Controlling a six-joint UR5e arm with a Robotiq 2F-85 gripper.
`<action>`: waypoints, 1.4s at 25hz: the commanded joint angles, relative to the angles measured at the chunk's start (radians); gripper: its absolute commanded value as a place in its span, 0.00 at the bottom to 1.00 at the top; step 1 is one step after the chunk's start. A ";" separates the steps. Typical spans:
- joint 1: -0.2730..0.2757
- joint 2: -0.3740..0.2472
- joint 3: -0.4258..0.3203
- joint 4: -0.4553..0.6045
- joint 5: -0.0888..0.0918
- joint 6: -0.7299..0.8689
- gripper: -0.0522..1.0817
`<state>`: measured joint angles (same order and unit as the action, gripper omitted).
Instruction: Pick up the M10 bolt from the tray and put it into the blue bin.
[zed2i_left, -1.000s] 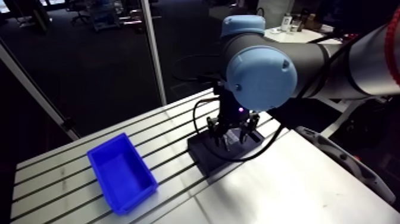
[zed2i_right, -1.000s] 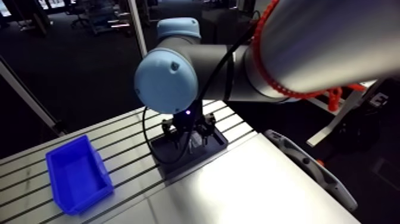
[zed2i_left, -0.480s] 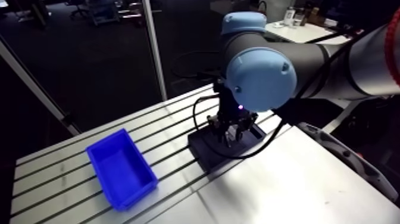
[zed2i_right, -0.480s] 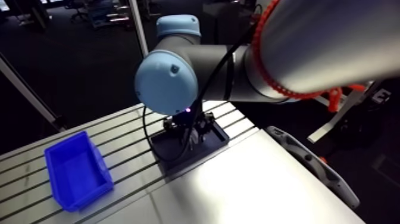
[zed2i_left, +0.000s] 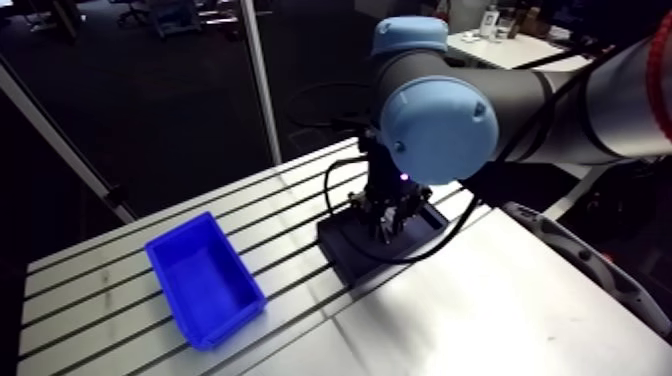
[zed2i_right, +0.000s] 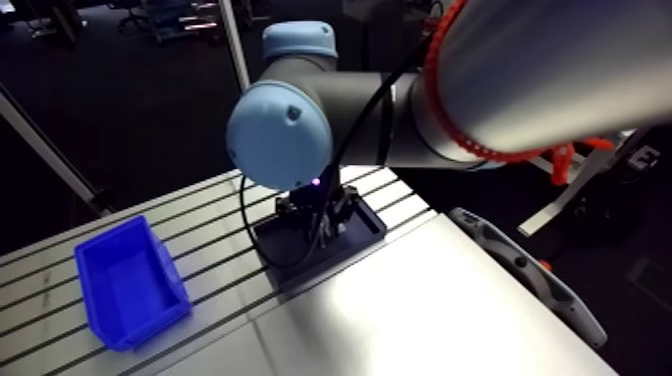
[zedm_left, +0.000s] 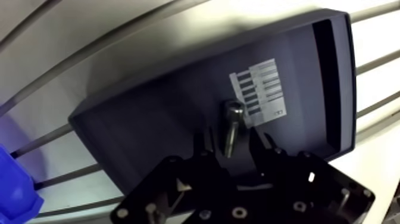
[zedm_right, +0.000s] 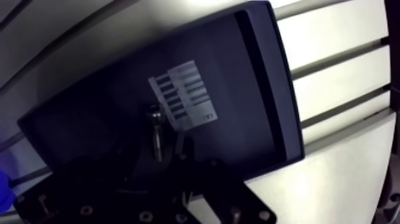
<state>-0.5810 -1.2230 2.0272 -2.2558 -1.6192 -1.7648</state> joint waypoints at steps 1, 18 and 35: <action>0.001 0.001 -0.003 0.000 0.000 0.000 0.57; 0.006 0.001 -0.008 0.001 0.002 -0.005 0.63; 0.006 0.009 -0.014 0.001 0.003 -0.006 0.67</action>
<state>-0.5763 -1.2156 2.0147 -2.2543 -1.6163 -1.7710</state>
